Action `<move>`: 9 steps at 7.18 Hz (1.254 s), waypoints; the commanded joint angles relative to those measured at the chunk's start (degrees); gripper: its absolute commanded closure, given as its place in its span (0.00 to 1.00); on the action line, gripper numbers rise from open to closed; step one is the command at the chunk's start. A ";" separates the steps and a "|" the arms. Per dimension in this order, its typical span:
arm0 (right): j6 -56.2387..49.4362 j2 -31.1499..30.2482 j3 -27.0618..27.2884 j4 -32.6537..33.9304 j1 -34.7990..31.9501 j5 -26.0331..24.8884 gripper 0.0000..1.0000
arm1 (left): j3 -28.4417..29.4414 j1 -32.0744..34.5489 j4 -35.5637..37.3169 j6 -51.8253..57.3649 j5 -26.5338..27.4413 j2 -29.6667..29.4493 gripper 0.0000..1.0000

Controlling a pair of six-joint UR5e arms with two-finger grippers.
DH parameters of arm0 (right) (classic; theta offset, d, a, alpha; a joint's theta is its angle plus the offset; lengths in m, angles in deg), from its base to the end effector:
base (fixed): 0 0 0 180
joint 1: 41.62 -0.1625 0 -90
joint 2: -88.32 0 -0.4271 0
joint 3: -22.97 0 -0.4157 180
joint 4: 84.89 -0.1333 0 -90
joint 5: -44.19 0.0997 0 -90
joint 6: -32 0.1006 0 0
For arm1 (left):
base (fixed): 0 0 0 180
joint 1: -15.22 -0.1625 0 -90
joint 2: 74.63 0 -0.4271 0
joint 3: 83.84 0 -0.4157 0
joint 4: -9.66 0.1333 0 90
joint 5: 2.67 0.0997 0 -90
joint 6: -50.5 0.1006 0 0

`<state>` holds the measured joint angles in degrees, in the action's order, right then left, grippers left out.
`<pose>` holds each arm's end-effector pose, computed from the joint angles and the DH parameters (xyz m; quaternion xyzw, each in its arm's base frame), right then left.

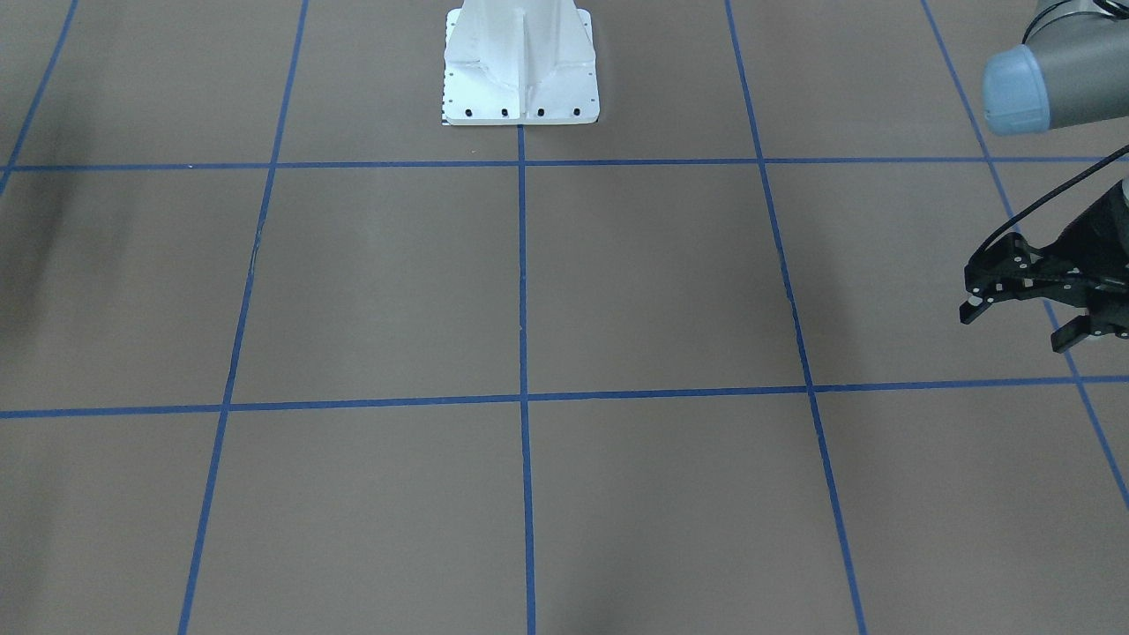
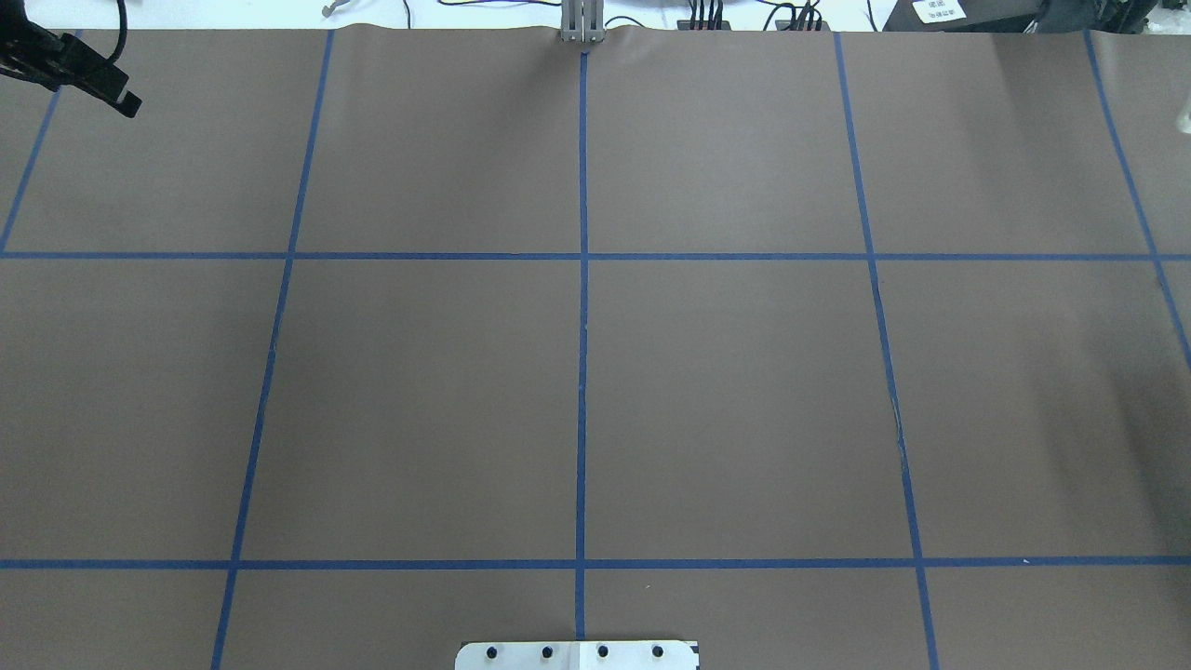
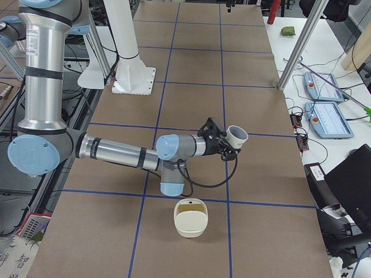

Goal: Left arm hands cup to right arm to dump lemon

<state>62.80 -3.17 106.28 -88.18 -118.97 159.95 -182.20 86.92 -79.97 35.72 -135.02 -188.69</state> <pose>-0.0219 -0.5066 0.5570 0.5517 -0.3966 -0.0356 0.7329 0.1416 -0.6367 0.3397 0.1479 0.4061 0.1272 0.8928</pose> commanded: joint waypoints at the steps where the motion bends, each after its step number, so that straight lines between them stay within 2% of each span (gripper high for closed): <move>1: -0.40 4.91 -0.07 5.29 11.29 -13.91 1.00 | -0.51 -1.28 -0.11 -6.11 -2.20 -0.56 0.00; 2: -0.40 6.40 -0.34 5.74 15.87 -19.73 1.00 | -0.69 -2.16 -2.20 -12.40 -2.21 -0.99 0.00; 3: -0.40 9.28 -0.77 5.92 21.31 -26.49 1.00 | 0.00 -4.26 -7.88 -20.21 -2.21 -1.26 0.00; 5: -0.40 15.69 -1.91 6.10 34.22 -43.78 1.00 | 0.71 -8.31 -15.82 -32.71 -2.13 -3.71 0.00; 6: -0.40 21.47 -4.88 8.10 39.16 -51.96 1.00 | 0.71 -8.76 -18.54 -39.47 -2.13 -4.24 0.00; 7: -0.22 25.71 -7.08 11.08 41.73 -56.92 1.00 | 0.89 -9.63 -20.40 -44.41 -1.95 -5.55 0.00; 9: -0.13 34.76 -8.69 21.51 43.16 -59.68 1.00 | 2.29 -12.26 -20.59 -51.46 -1.25 -10.11 0.00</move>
<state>62.58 26.09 98.53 -73.14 -77.06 102.77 -180.80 76.46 -100.09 -11.27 -136.79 -196.19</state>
